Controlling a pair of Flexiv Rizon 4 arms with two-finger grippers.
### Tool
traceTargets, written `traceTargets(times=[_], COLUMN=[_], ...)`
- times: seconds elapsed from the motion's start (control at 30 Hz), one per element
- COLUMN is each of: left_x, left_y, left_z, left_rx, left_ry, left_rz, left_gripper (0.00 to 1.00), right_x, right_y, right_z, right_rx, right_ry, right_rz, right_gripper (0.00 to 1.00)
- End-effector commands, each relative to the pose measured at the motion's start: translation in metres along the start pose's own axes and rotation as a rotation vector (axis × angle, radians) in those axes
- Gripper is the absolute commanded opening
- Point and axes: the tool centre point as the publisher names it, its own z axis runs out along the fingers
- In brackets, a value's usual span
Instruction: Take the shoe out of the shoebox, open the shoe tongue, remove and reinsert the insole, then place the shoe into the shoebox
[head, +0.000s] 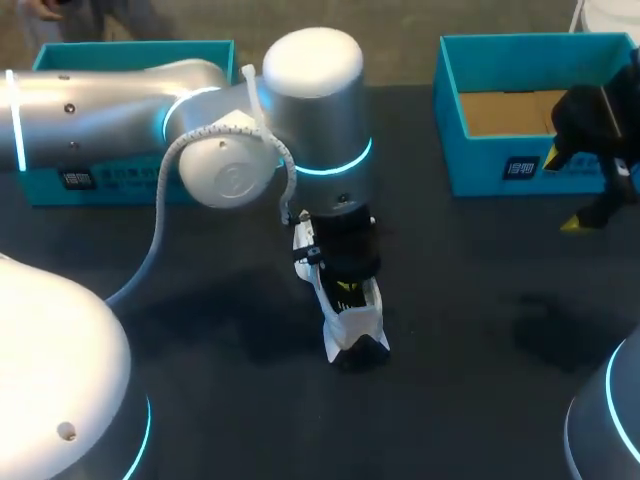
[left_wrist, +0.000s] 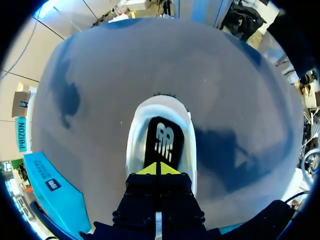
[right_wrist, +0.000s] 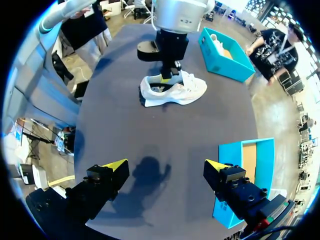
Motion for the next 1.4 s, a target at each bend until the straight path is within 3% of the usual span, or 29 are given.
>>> traceTargets(times=[0.03,0.2,0.23,0.3,0.67,0.73,0.77,0.83,0.9,1.4], left_x=[-0.003,-0.003,-0.003,-0.002,-0.003,-0.003,-0.003,-0.002,-0.002,0.001], left_y=[-0.001,0.004,0.005,0.007,0.015,0.017,0.018,0.02,0.019,0.01], left_z=[-0.005,-0.005,-0.005,-0.005,0.006,0.009,0.01,0.013,0.016,0.006], left_rx=[-0.08,-0.152,-0.163,-0.159,-0.155,-0.15,-0.15,-0.148,-0.147,-0.149], left_ry=[0.026,0.057,0.063,0.065,0.107,0.115,0.119,0.126,0.13,0.123], left_rz=[-0.006,-0.013,-0.016,-0.023,-0.072,-0.087,-0.089,-0.098,-0.098,-0.086], left_gripper=[0.02,0.14,0.25,0.34,0.45,0.56,0.7,0.89,1.0,1.0], right_x=[-0.001,-0.001,-0.001,-0.001,-0.001,-0.001,-0.001,-0.001,-0.001,-0.001], right_y=[0.001,0.001,0.001,0.001,0.001,0.001,0.001,0.001,0.001,0.001], right_z=[0.001,0.001,0.001,0.001,0.001,0.001,0.001,0.001,0.001,0.001], right_rx=[0.003,0.003,0.003,0.003,0.003,0.003,0.003,0.003,0.003,0.003], right_ry=[0.003,0.003,0.003,0.003,0.003,0.003,0.003,0.003,0.003,0.003], right_rz=[0.001,0.001,0.001,0.001,0.001,0.001,0.001,0.001,0.001,0.001], right_gripper=[1.0,1.0,1.0,1.0,1.0,1.0,1.0,1.0,1.0,1.0])
